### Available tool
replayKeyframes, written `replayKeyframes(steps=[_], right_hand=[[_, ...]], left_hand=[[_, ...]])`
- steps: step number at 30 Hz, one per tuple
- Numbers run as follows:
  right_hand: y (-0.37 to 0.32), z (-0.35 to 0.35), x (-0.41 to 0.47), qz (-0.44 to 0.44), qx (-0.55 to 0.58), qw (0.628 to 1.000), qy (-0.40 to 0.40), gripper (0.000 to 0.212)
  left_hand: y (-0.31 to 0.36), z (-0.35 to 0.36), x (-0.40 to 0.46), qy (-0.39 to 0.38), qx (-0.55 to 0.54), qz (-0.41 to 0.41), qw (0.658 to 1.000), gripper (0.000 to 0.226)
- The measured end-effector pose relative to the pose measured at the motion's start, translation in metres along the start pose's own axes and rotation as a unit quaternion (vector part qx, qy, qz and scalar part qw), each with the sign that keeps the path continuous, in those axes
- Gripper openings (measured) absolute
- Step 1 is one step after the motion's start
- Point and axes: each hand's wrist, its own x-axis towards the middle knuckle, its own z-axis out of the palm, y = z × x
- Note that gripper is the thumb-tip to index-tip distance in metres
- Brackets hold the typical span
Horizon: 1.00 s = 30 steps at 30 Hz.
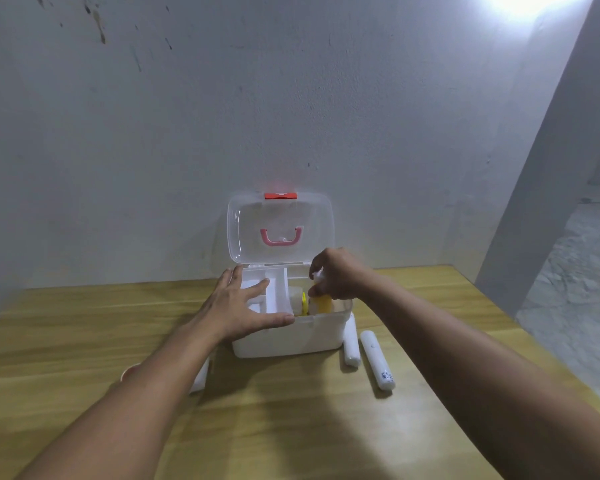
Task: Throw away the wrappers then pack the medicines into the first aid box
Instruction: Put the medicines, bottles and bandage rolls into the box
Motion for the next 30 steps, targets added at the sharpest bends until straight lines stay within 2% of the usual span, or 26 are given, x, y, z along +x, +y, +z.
replayKeyframes(steps=[14,24,27,30], right_hand=[[-0.011,-0.011,-0.015,-0.029,0.013,0.996,-0.087,0.025],[-0.019,0.007,-0.012,-0.082,0.006,0.997,-0.015,0.025],[-0.016,0.004,-0.010,-0.060,0.035,0.997,-0.037,0.036],[-0.003,-0.003,-0.001,0.013,0.070,0.994,-0.086,0.040]], left_hand=[[-0.002,0.002,0.002,0.005,-0.001,0.004,1.000,0.124],[0.000,0.000,0.001,0.007,-0.006,0.006,1.000,0.129],[0.000,0.001,0.002,0.009,-0.005,0.005,1.000,0.130],[-0.001,0.002,0.001,0.006,-0.002,0.003,1.000,0.128]])
